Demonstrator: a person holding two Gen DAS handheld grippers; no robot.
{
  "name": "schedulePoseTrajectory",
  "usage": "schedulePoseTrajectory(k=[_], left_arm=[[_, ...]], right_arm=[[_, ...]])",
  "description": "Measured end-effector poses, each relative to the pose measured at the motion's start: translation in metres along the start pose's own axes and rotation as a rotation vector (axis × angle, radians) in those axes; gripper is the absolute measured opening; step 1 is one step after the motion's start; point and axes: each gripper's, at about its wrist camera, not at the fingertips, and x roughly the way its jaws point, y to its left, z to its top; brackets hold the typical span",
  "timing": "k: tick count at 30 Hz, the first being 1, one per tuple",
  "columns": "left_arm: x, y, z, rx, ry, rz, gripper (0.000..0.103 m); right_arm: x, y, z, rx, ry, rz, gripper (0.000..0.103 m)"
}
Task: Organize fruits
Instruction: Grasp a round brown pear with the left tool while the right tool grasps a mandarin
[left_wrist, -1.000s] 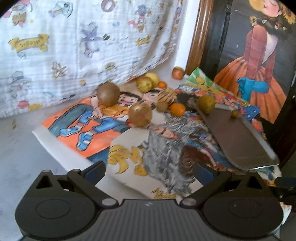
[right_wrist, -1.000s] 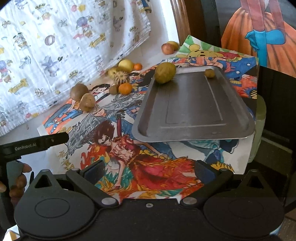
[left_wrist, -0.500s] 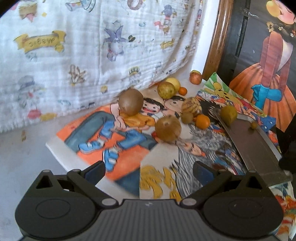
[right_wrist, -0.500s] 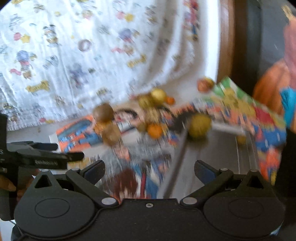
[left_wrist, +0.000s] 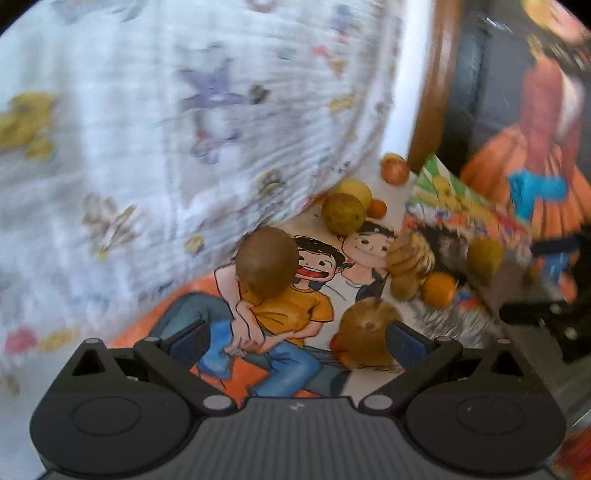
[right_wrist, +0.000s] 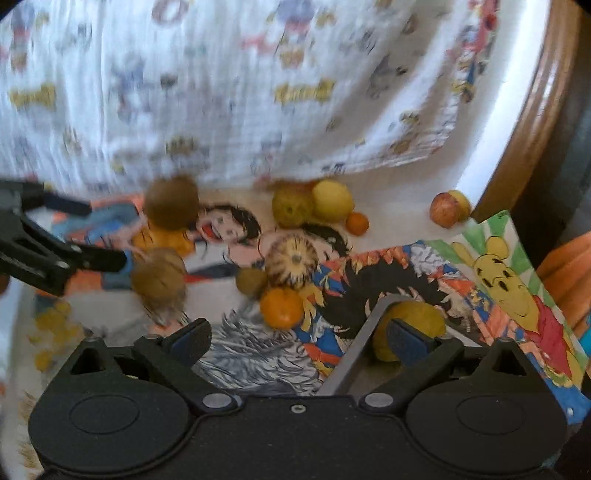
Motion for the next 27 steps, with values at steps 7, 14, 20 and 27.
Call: schedulePoseTrajectory(k=[7, 14, 20, 27], left_arm=[[0.016, -0.014, -0.001, 0.135, -0.029, -0.109, 0.103], [0.032, -0.028, 0.0, 0.212, -0.011, -0.139, 0.102], [0.039, -0.03, -0.003, 0.217, 0.011, -0.154, 0.097], [0.044, -0.033, -0.002, 0.22, 0.035, -0.175, 0.08]], right_arm=[[0.035, -0.007, -0.002, 0.002, -0.003, 0.094, 0.087], [0.058, -0.01, -0.003, 0.017, -0.008, 0.135, 0.068], [0.068, -0.013, -0.008, 0.051, -0.006, 0.155, 0.054], [0.073, -0.018, -0.009, 0.097, -0.014, 0.181, 0.047]])
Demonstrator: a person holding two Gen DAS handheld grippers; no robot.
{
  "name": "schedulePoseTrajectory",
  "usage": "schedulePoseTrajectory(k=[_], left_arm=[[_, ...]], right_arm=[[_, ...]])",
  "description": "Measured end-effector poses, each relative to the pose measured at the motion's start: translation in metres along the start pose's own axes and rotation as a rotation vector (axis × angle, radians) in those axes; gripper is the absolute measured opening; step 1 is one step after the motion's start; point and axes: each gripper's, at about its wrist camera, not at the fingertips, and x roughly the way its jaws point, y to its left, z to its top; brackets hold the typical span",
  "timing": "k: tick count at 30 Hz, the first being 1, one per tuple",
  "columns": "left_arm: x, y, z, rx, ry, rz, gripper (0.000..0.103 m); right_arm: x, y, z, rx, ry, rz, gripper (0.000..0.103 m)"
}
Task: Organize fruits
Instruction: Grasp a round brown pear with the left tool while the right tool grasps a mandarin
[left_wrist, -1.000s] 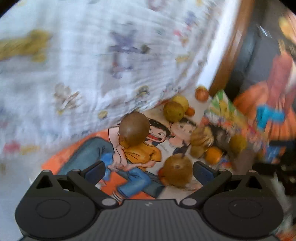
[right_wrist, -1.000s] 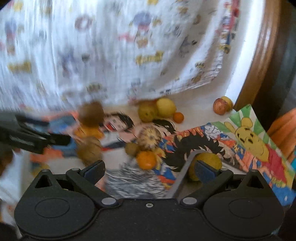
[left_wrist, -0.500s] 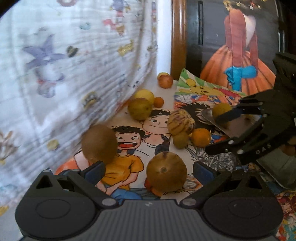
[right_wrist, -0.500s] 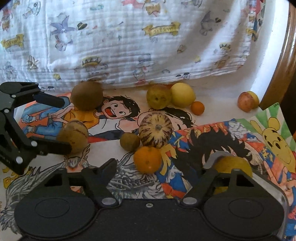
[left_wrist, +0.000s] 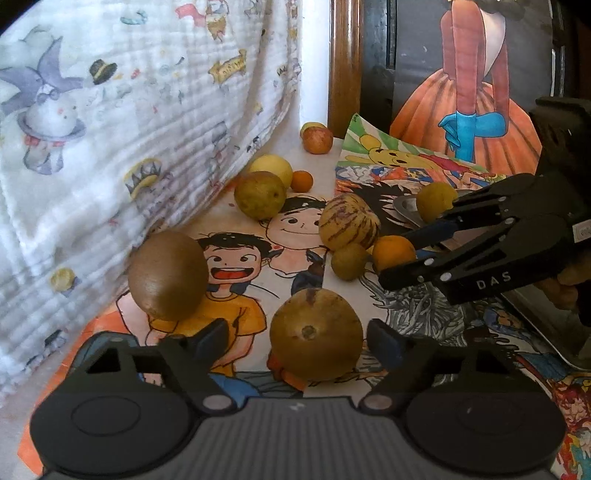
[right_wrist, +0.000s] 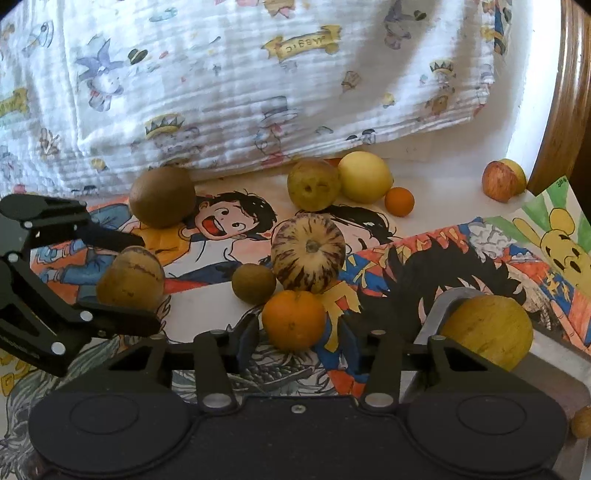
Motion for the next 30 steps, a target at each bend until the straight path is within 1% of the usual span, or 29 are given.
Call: schedulePoseTrajectory(k=[5, 7, 9, 14, 20, 25, 30], left_arm=[[0.002, -0.001, 0.001, -0.019, 0.004, -0.019, 0.069], [0.002, -0.002, 0.002, -0.016, 0.007, -0.026, 0.059], [0.003, -0.004, 0.003, -0.011, 0.011, -0.025, 0.053], [0.003, -0.006, 0.004, -0.029, 0.019, -0.005, 0.052], [-0.002, -0.009, 0.005, -0.117, 0.023, 0.005, 0.051], [-0.006, -0.019, 0.006, -0.165, 0.013, 0.001, 0.051], [-0.009, -0.035, 0.014, -0.189, -0.007, -0.008, 0.051]], right_arm=[[0.001, -0.002, -0.001, 0.03, -0.014, 0.015, 0.042], [0.0, -0.002, -0.003, 0.04, -0.023, 0.019, 0.04], [0.0, -0.001, -0.004, 0.043, -0.03, 0.015, 0.039], [-0.003, -0.002, -0.007, 0.063, -0.043, 0.016, 0.039], [-0.019, -0.003, -0.015, 0.078, -0.052, 0.028, 0.039], [-0.047, -0.008, -0.024, 0.103, -0.091, 0.031, 0.039], [-0.078, -0.022, -0.035, 0.142, -0.129, 0.008, 0.039]])
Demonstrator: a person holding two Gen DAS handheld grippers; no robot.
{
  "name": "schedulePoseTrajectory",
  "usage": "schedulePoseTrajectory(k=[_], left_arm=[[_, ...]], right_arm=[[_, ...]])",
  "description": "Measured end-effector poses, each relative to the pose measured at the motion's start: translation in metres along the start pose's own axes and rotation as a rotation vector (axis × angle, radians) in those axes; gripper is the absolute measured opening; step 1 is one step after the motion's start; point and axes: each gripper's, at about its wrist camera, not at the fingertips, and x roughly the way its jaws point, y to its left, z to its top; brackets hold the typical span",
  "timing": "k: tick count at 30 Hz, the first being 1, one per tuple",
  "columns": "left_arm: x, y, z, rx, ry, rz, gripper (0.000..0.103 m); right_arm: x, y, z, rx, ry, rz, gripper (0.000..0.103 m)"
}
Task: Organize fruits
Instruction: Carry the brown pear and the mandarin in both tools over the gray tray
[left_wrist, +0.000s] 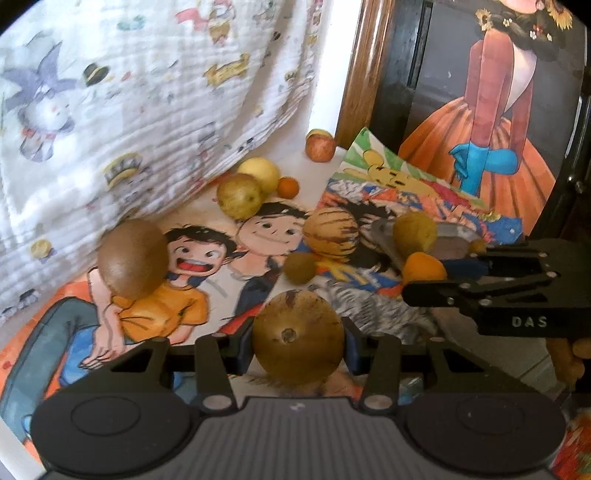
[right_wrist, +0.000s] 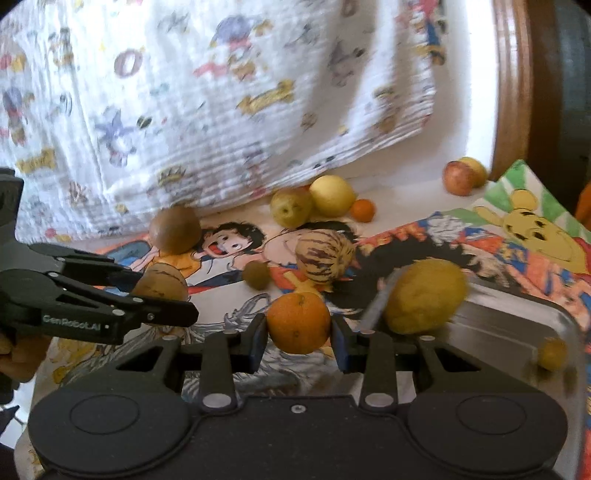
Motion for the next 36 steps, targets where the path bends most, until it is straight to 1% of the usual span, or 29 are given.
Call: schedulePoseTrajectory(k=[3, 8, 13, 19, 25, 32, 36], left_arm=[[0.004, -0.013, 0.004, -0.016, -0.013, -0.015, 0.051], [0.017, -0.04, 0.012, -0.018, -0.021, -0.046, 0.051], [0.033, -0.069, 0.018, 0.003, -0.018, -0.087, 0.051], [0.056, -0.101, 0.023, 0.052, 0.007, -0.135, 0.051], [0.079, -0.124, 0.028, 0.115, 0.027, -0.167, 0.051], [0.094, -0.138, 0.025, 0.18, 0.044, -0.164, 0.051], [0.098, -0.139, 0.024, 0.189, 0.05, -0.153, 0.051]], right_arm=[[-0.017, -0.013, -0.003, 0.026, -0.025, -0.03, 0.039], [-0.04, -0.041, -0.015, 0.06, -0.047, -0.108, 0.039], [-0.054, -0.069, -0.029, 0.093, -0.053, -0.177, 0.039], [-0.061, -0.096, -0.041, 0.127, -0.067, -0.249, 0.039], [-0.055, -0.118, -0.048, 0.149, -0.062, -0.285, 0.039], [-0.044, -0.124, -0.051, 0.133, -0.04, -0.277, 0.039], [-0.041, -0.122, -0.049, 0.105, -0.036, -0.292, 0.039]])
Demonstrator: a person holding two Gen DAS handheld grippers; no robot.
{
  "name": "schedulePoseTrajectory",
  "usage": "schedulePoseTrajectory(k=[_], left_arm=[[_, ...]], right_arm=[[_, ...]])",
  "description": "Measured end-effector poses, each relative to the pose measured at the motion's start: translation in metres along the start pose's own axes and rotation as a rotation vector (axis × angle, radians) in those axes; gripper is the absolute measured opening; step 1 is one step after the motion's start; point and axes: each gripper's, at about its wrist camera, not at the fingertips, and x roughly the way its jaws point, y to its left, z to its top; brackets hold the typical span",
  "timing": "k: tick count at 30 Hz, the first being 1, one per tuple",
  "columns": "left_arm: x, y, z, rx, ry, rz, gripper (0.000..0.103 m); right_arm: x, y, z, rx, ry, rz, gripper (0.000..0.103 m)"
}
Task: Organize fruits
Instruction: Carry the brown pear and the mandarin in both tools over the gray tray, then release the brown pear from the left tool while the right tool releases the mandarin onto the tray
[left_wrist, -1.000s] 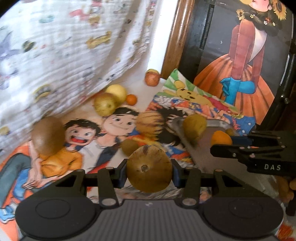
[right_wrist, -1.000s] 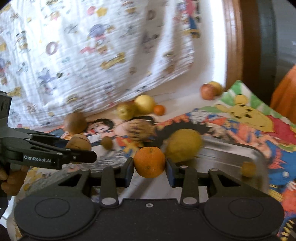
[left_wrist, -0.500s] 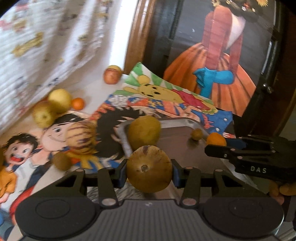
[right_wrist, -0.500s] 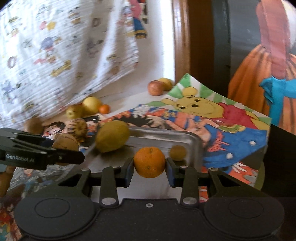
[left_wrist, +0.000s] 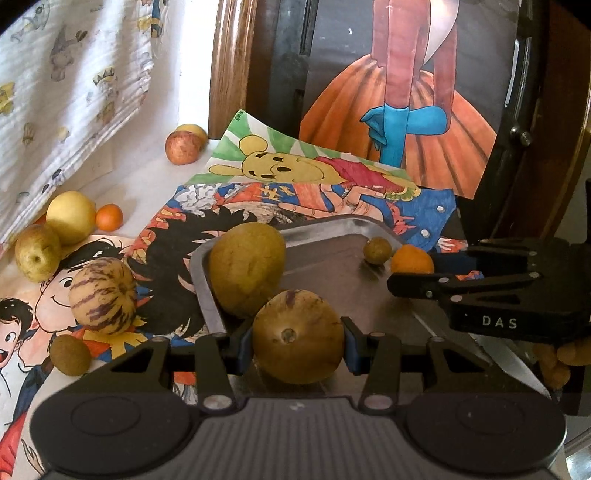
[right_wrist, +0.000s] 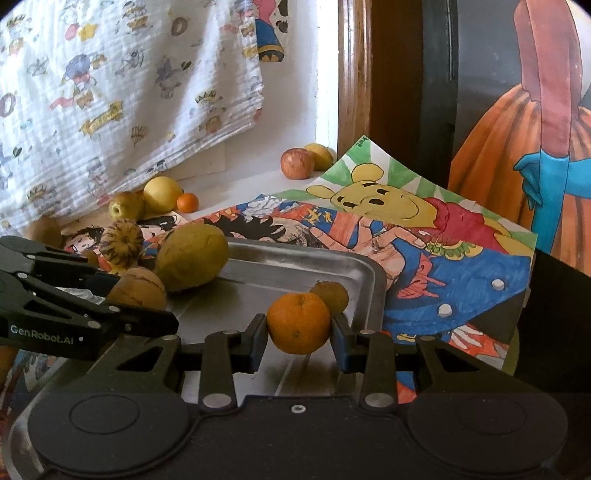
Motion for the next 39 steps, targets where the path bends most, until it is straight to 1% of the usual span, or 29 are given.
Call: schedulePoseTrajectory(k=[2, 8, 13, 17, 20, 25, 28, 30, 32, 36, 37, 39], left_arm=[[0.002, 0.001, 0.0, 0.001, 0.011, 0.013, 0.051], [0.005, 0.001, -0.001, 0.009, 0.018, 0.008, 0.051], [0.006, 0.0, -0.003, 0.008, 0.018, 0.009, 0.052], [0.006, 0.001, -0.001, -0.013, 0.018, 0.006, 0.053], [0.004, 0.002, 0.0, -0.023, 0.012, 0.004, 0.056], [-0.002, 0.001, 0.0, -0.014, -0.013, 0.002, 0.066], [-0.008, 0.001, 0.0, -0.023, -0.029, 0.006, 0.071], [-0.013, 0.003, -0.001, -0.047, -0.044, 0.021, 0.08], [-0.018, 0.008, -0.003, -0.084, -0.061, 0.025, 0.083], [-0.029, 0.018, -0.006, -0.15, -0.068, 0.038, 0.09], [-0.033, 0.019, -0.007, -0.161, -0.074, 0.041, 0.094], [-0.04, 0.021, -0.007, -0.179, -0.088, 0.049, 0.1]], right_arm=[[0.002, 0.0, 0.0, -0.001, 0.015, -0.01, 0.039], [0.008, -0.001, 0.0, 0.006, 0.055, -0.03, 0.039], [0.01, -0.001, -0.001, 0.011, 0.06, -0.032, 0.039], [0.01, -0.002, -0.001, 0.01, 0.064, -0.031, 0.039], [0.01, -0.002, -0.001, 0.012, 0.064, -0.03, 0.039], [0.01, -0.002, -0.001, 0.017, 0.063, -0.025, 0.041], [0.008, -0.001, 0.0, 0.012, 0.055, -0.018, 0.046], [0.005, 0.0, 0.0, 0.004, 0.043, -0.022, 0.051], [0.002, 0.003, 0.0, -0.006, 0.032, -0.033, 0.054], [-0.008, 0.008, 0.001, -0.003, 0.021, -0.038, 0.067], [-0.012, 0.01, 0.002, -0.002, 0.015, -0.04, 0.069], [-0.019, 0.013, 0.005, 0.005, 0.003, -0.041, 0.077]])
